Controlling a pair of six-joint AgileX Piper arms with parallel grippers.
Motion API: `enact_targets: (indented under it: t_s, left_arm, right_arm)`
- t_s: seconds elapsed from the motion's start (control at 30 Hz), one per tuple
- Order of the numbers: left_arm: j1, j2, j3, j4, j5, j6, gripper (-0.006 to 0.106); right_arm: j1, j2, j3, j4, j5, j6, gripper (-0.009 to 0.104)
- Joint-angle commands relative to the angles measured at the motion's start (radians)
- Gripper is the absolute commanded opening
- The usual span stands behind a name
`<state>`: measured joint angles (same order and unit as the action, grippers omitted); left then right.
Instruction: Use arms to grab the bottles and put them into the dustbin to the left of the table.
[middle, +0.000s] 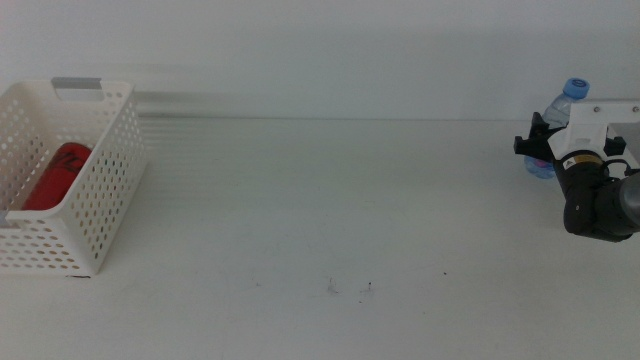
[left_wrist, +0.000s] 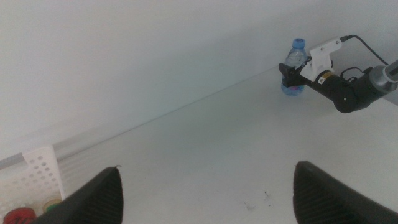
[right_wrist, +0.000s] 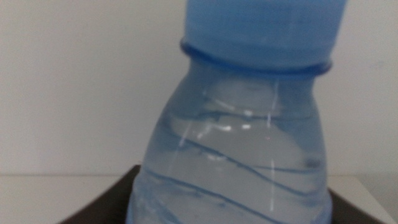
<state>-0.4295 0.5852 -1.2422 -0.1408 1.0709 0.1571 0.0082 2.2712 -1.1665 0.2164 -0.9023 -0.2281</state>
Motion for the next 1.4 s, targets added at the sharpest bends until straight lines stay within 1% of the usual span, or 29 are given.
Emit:
enact_targets:
  t_s: [0.0,0.03,0.07,0.13,0.2,0.23,0.3,0.33,0.4,0.47,0.53,0.6,0.73,0.93,0.97,1.03,1.07,1.13,1.2,1.27,1.3,1.37]
  left_arm:
    - [0.001,-0.003,-0.005,0.002,-0.013,-0.001,0.094]
    - [0.001,-0.003,-0.005,0.003,-0.013,0.000,0.094]
    - [0.001,-0.003,-0.005,0.003,-0.013,0.000,0.094]
    - [0.001,-0.003,-0.005,0.003,-0.013,0.000,0.094]
    - [0.001,-0.003,-0.005,0.003,-0.013,-0.001,0.094]
    - [0.001,-0.003,-0.005,0.003,-0.013,-0.001,0.094]
    - [0.001,-0.003,-0.005,0.003,-0.013,-0.001,0.094]
    - [0.001,-0.003,-0.005,0.003,-0.013,-0.001,0.094]
    - [0.001,-0.003,-0.005,0.003,-0.013,-0.001,0.094]
    - [0.001,-0.003,-0.005,0.003,-0.013,-0.001,0.094]
    - [0.001,-0.003,-0.005,0.003,-0.013,-0.001,0.094]
    - [0.001,-0.003,-0.005,0.003,-0.013,-0.001,0.094]
    - [0.001,-0.003,-0.005,0.003,-0.013,-0.001,0.094]
    - [0.001,-0.003,-0.005,0.003,-0.013,-0.001,0.094]
    - [0.001,-0.003,-0.005,0.003,-0.013,-0.001,0.094]
    - [0.001,-0.003,-0.005,0.003,-0.013,-0.001,0.094]
    - [0.001,-0.003,-0.005,0.003,-0.013,-0.001,0.094]
    - [0.001,-0.003,-0.005,0.003,-0.013,-0.001,0.094]
    - [0.001,-0.003,-0.005,0.003,-0.013,-0.001,0.094]
    - [0.001,-0.003,-0.005,0.003,-0.013,-0.001,0.094]
    - [0.001,-0.003,-0.005,0.003,-0.013,0.001,0.094]
    - [0.001,-0.003,-0.005,0.003,-0.013,0.001,0.094]
  right_arm:
    - [-0.008,-0.001,-0.007,-0.009,0.004,-0.018,-0.003]
    - [-0.008,-0.011,-0.007,-0.025,0.018,-0.013,-0.001]
    - [-0.003,-0.023,-0.007,-0.065,0.047,-0.004,0.000]
    - [0.021,-0.061,-0.007,-0.157,0.098,0.006,0.000]
    - [0.067,-0.116,-0.011,-0.265,0.142,0.023,-0.002]
    - [0.091,-0.138,-0.018,-0.295,0.154,0.052,-0.002]
    - [0.158,-0.181,-0.043,-0.354,0.182,0.164,-0.002]
    - [0.184,-0.193,-0.056,-0.398,0.202,0.220,-0.002]
    - [0.250,-0.197,-0.094,-0.511,0.214,0.355,-0.002]
    - [0.316,-0.183,-0.124,-0.587,0.214,0.448,-0.002]
    - [0.374,-0.158,-0.154,-0.603,0.204,0.471,-0.002]
    - [0.428,-0.121,-0.190,-0.603,0.200,0.471,-0.002]
    - [0.500,-0.043,-0.255,-0.608,0.202,0.471,-0.002]
    - [0.540,0.013,-0.296,-0.608,0.200,0.465,-0.002]
    - [0.540,0.017,-0.296,-0.608,0.200,0.465,0.000]
    - [0.540,0.020,-0.296,-0.608,0.203,0.465,0.008]
    - [0.540,0.020,-0.294,-0.608,0.203,0.463,0.016]
    - [0.540,0.020,-0.294,-0.613,0.203,0.463,0.035]
    - [0.540,0.020,-0.294,-0.615,0.203,0.463,0.061]
    - [0.540,0.020,-0.294,-0.626,0.203,0.474,0.083]
    - [0.540,0.020,-0.294,-0.633,0.203,0.490,0.091]
    - [0.540,0.018,-0.294,-0.646,0.207,0.536,0.093]
